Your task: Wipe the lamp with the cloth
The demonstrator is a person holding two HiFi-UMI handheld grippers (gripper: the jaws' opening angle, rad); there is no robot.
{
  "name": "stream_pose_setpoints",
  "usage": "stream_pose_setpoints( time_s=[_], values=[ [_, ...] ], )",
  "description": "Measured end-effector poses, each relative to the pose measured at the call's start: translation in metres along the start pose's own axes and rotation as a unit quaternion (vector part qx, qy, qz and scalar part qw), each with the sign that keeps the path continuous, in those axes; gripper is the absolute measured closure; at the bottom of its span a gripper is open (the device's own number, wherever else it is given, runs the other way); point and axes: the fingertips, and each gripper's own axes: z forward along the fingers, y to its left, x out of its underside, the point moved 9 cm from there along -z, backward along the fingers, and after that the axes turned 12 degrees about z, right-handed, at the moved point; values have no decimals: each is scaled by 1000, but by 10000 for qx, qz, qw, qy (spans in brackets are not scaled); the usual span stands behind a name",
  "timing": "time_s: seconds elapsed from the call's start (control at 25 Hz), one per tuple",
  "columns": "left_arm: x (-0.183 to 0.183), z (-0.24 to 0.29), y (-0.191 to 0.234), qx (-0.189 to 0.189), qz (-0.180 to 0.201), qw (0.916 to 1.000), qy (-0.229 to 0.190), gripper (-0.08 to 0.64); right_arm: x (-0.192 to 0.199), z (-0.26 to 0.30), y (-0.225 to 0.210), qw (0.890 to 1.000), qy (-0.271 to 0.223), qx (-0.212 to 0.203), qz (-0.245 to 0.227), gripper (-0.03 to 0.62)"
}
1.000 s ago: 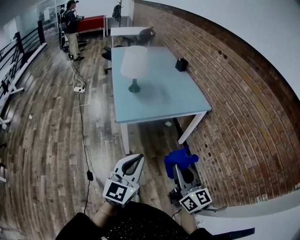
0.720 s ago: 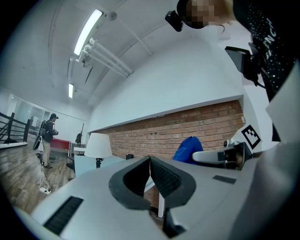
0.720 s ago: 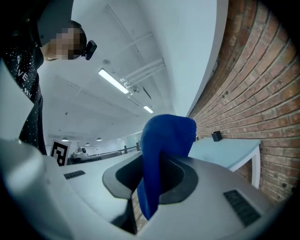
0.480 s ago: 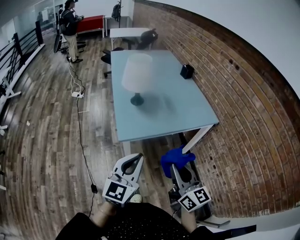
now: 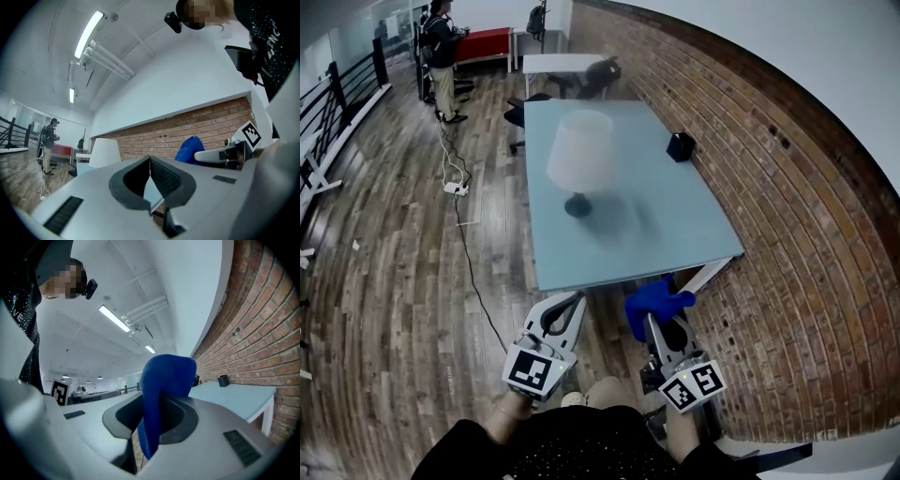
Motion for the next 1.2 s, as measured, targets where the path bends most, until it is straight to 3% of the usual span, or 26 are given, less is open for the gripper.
stream_pose_setpoints(
  time_s=[0.52,0.96,1.2],
  values=[
    [18,30,29,-303,57,9995,33,551,1,63,-31,9977,44,-571,360,515],
    [45,116,114,-557,-20,9983,138,551,-13,185,-96,9973,-107,-568,442,515],
    [65,160,164,-647,-178,9974,261,551,-13,247,-112,9921,149,-1207,297,515]
  ],
)
